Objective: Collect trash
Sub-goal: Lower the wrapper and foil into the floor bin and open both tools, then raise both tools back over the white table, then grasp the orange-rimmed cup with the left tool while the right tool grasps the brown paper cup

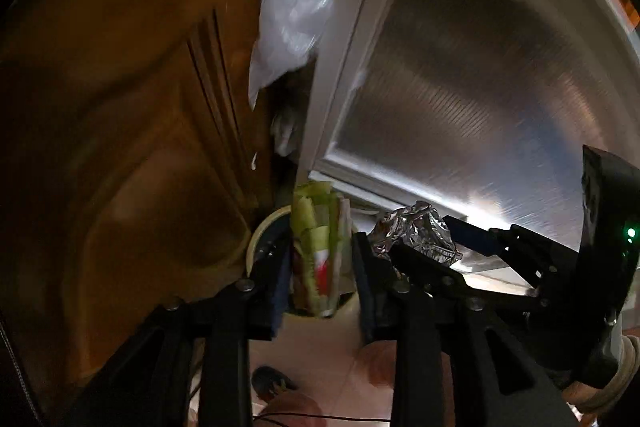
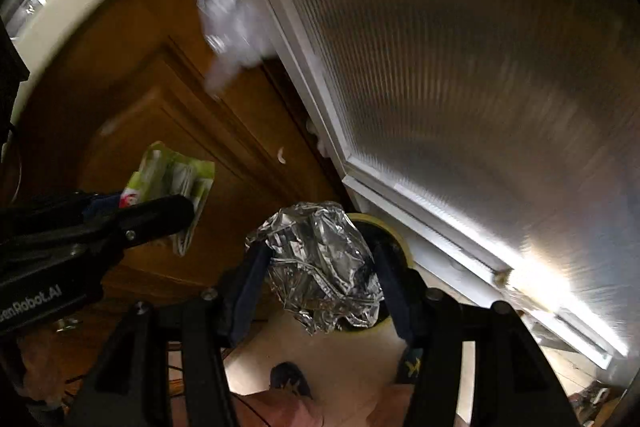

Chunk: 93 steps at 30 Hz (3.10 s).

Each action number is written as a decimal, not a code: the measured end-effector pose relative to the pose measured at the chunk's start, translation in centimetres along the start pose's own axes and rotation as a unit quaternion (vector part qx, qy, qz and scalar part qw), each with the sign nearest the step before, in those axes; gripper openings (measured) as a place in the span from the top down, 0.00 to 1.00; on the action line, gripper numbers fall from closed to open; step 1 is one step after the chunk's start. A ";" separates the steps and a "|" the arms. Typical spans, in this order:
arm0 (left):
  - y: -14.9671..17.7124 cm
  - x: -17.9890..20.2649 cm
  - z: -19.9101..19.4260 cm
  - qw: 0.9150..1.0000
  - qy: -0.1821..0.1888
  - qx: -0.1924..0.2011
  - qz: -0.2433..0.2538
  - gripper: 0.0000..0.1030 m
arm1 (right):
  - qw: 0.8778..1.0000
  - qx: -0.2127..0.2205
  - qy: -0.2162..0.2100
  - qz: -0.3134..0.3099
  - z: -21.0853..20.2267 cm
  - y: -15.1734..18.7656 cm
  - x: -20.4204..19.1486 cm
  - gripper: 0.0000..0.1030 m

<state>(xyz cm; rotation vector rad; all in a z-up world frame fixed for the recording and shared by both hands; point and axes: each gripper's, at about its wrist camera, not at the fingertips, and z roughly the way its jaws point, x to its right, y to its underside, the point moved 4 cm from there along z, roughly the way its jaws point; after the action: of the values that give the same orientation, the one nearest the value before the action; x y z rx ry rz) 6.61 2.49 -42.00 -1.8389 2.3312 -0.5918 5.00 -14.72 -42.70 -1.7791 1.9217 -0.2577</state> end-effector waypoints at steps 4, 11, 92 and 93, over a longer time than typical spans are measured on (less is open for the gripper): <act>0.2 -0.7 2.5 1.000 -0.019 -0.009 0.013 0.62 | 1.000 -0.005 -0.007 0.015 3.6 0.2 0.9 0.44; -0.4 -1.7 3.3 0.999 -0.035 0.000 0.017 0.38 | 1.000 -0.006 0.014 -0.009 6.5 -0.3 1.1 0.31; -32.2 10.1 -14.5 0.991 0.042 0.116 -0.055 0.51 | 0.993 0.104 0.050 -0.018 -21.3 -33.3 10.9 0.31; -32.7 10.3 -13.9 0.991 0.046 0.111 -0.056 0.54 | 0.993 0.105 0.052 -0.008 -20.9 -33.9 11.3 0.31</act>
<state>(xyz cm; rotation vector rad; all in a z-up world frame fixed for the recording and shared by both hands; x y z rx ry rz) 29.18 -10.26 -15.69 -1.8838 2.1218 -0.9281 24.48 -34.13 -11.75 -1.6711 1.8753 -0.5480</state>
